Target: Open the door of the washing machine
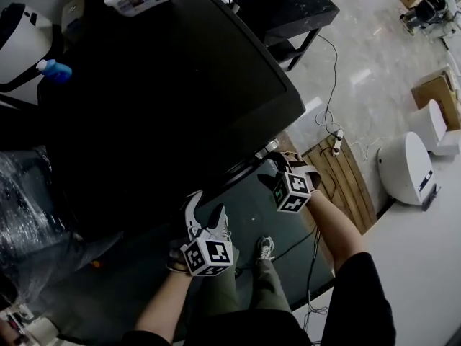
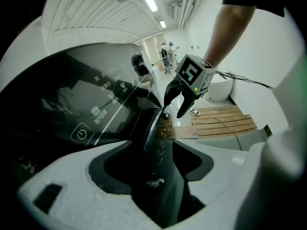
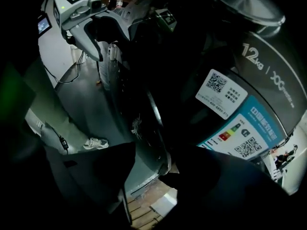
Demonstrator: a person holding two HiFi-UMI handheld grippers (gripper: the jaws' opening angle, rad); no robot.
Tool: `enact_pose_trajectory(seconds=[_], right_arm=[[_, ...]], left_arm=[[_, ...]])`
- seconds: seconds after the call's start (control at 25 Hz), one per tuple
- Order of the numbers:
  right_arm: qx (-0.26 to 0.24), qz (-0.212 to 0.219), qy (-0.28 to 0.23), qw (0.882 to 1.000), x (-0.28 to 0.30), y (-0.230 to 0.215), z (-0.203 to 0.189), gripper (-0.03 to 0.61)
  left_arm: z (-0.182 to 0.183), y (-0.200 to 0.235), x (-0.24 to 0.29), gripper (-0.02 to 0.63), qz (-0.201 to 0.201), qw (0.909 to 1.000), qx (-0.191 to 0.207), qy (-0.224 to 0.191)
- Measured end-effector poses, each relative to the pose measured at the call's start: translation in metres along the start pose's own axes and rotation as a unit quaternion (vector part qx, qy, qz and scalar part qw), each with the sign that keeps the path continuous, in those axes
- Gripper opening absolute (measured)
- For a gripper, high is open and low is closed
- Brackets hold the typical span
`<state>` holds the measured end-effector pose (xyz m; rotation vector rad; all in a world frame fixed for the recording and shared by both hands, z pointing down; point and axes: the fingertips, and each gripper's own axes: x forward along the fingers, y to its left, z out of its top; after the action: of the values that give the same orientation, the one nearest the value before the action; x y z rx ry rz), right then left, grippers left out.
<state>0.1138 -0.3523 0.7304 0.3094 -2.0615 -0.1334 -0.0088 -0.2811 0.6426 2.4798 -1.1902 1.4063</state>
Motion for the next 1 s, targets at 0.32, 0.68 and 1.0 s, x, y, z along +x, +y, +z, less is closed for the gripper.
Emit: enact_pose_trajectory(seconds=[0.32,0.68,1.0], right_arm=[[-0.069,0.029,0.011,0.997,0.014,0.001,0.0,0.186],[-0.082,-0.009,0.042,0.996,0.02,-0.002,-0.003,0.161],[-0.047,-0.023,0.039,0.998,0.017,-0.001,-0.005,0.155]], left_arm=[[-0.003,0.0,0.003,0.259,0.025,0.999,0.038,0.002],[-0.003,0.009,0.003,0.172,0.052,0.9983,0.027,0.002],[-0.002,0.007,0.001,0.155,0.039,0.9992,-0.001,-0.009]])
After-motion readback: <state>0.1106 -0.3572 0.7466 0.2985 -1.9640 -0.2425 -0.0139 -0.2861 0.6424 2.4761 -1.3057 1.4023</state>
